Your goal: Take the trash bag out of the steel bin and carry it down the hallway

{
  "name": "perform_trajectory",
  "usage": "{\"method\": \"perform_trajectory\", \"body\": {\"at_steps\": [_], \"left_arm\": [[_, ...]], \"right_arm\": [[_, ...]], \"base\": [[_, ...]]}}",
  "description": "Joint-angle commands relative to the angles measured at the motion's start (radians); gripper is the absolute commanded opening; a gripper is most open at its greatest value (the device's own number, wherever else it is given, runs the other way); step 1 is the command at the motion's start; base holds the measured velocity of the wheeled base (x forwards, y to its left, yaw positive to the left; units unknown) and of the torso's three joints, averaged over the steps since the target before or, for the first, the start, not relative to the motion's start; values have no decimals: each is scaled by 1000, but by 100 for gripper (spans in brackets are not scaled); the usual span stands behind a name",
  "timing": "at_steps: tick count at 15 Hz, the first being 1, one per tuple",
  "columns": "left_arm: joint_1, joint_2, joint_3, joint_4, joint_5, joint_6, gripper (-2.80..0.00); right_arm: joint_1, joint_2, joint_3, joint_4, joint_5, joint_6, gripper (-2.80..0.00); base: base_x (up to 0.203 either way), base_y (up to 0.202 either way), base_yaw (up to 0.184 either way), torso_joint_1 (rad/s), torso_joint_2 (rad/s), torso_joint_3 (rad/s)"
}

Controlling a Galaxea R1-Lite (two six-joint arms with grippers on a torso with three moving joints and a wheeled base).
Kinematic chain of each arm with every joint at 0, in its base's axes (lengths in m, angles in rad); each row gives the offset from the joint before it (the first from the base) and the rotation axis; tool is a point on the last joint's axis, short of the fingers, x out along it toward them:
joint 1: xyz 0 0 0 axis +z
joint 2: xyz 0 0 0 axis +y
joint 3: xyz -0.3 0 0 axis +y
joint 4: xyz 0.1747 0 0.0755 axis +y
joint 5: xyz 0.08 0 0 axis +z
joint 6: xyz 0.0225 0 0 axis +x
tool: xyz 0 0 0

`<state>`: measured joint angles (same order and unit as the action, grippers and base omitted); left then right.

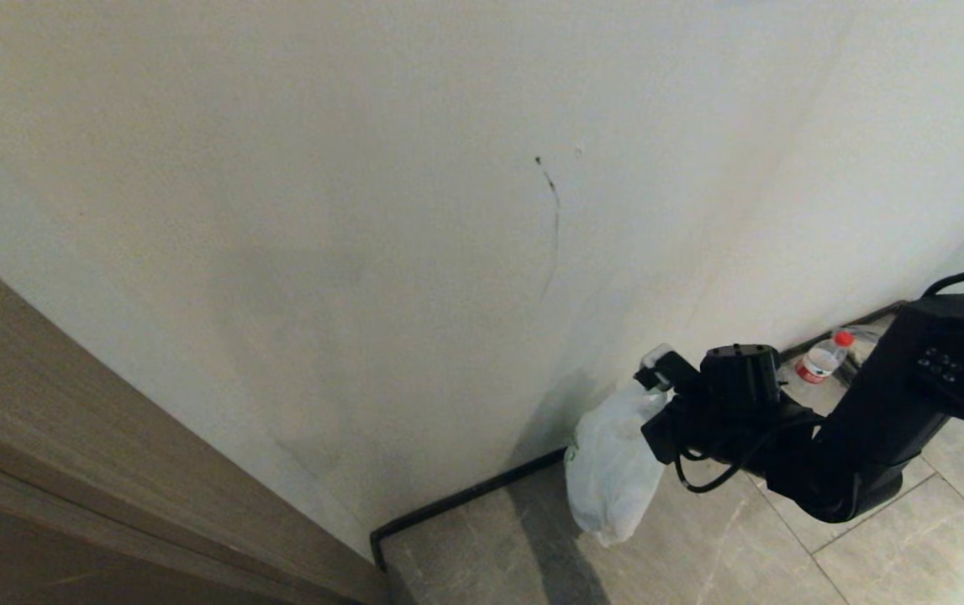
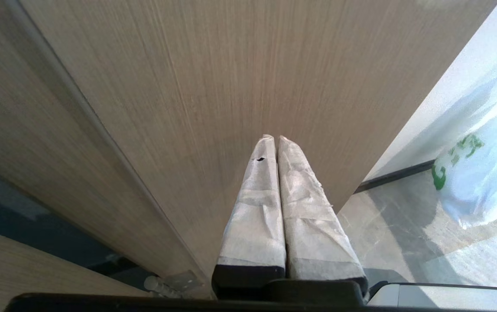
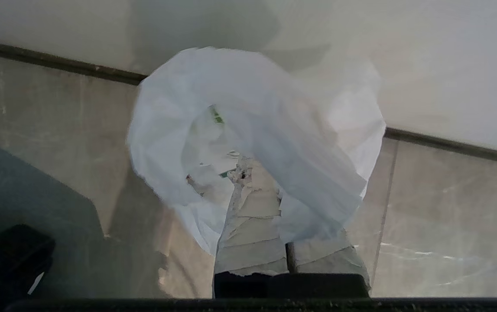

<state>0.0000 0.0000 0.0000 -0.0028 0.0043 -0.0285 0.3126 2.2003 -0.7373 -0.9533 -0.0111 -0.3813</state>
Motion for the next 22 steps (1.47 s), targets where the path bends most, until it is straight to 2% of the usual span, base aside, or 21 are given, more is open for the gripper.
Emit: {"method": "perform_trajectory", "body": {"at_steps": [1,8,11,15,17,20,21,22], "left_arm": [[0,0,0,0,0,-1,-280],[0,0,2,0,0,-1,-280],[0,0,2,0,0,-1,-280],[0,0,2,0,0,-1,-280],[0,0,2,0,0,-1,-280],[0,0,2,0,0,-1,-280],[0,0,1,0,0,-1,-280],[0,0,2,0,0,-1,-280]], "right_arm": [[0,16,14,0,1,-5,0],[0,-66,33,25,2,-1,0],[-1,-225,57,171,-2,9,0],[0,-479,105,471,-5,135,0],[0,-565,116,604,-6,165,0],[0,-656,149,628,-19,173,0],[0,-680,172,622,-20,173,-280],[0,-689,180,620,-21,172,-280]], "base": [[0,0,0,0,0,0],[0,0,0,0,0,0],[0,0,0,0,0,0],[0,0,0,0,0,0],[0,0,0,0,0,0],[0,0,0,0,0,0],[0,0,0,0,0,0],[0,0,0,0,0,0]]}}
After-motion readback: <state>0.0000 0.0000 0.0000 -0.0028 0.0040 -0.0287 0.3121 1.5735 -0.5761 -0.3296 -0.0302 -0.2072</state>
